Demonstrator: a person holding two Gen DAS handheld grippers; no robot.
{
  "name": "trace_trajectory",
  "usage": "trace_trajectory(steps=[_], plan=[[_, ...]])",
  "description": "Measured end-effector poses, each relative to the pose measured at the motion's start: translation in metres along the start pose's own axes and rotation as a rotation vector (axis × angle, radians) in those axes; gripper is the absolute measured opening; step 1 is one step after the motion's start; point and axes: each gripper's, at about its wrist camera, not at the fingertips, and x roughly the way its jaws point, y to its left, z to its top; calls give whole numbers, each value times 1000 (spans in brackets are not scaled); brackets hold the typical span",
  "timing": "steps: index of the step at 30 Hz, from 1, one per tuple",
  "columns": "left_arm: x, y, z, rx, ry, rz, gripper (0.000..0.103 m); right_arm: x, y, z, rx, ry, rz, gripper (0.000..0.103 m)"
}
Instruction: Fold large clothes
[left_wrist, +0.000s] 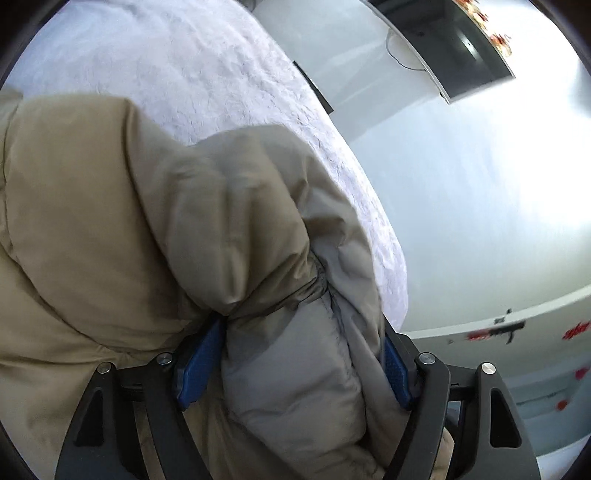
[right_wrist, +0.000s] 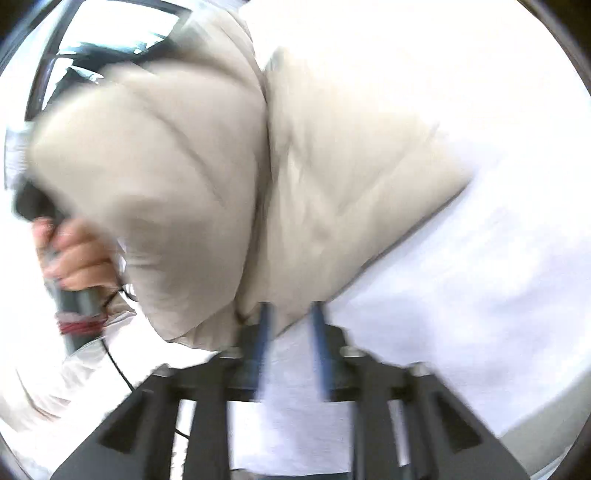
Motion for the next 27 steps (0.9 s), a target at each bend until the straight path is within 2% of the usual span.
trace_trajectory(steps=[3,5,7,8,10,12,13,14,16,18,21,22,24,27], plan=[[5,-1,3,-43,18,-35,76,-30,15,7,-74,-71,-12,54],[-6,1,-13,-48,21,-40,76,-33,26,13,-116,-95,-17,55],[4,-5,-12,-44,24,-35,76,-32,35,20,-133,-121,-14,56],[-10,6,-4,-42,25,-32,76,-30,36,23,-134,-138,-10,60],[-14,14,12,-32,26,-23,76,-25,44,36,-138,-168,-32,67],[-13,23,30,-23,27,-11,76,-20,45,49,-113,-206,-58,67],[-15,18,30,-16,27,-1,76,-15,41,59,-74,-213,-58,58],[-20,16,31,-7,22,1,76,-10,35,64,-34,-209,-38,20],[-35,2,35,28,-11,-13,76,0,20,66,87,-200,0,16],[-54,-7,41,94,-67,5,76,8,1,63,175,-190,23,15],[-72,-12,50,204,-131,108,76,20,-29,54,286,-172,63,15],[-69,-10,53,224,-132,151,76,26,-37,53,321,-167,86,15],[-58,-4,56,235,-127,190,76,36,-59,48,412,-158,150,15],[-22,6,60,254,-121,255,76,52,-77,45,491,-152,219,15]])
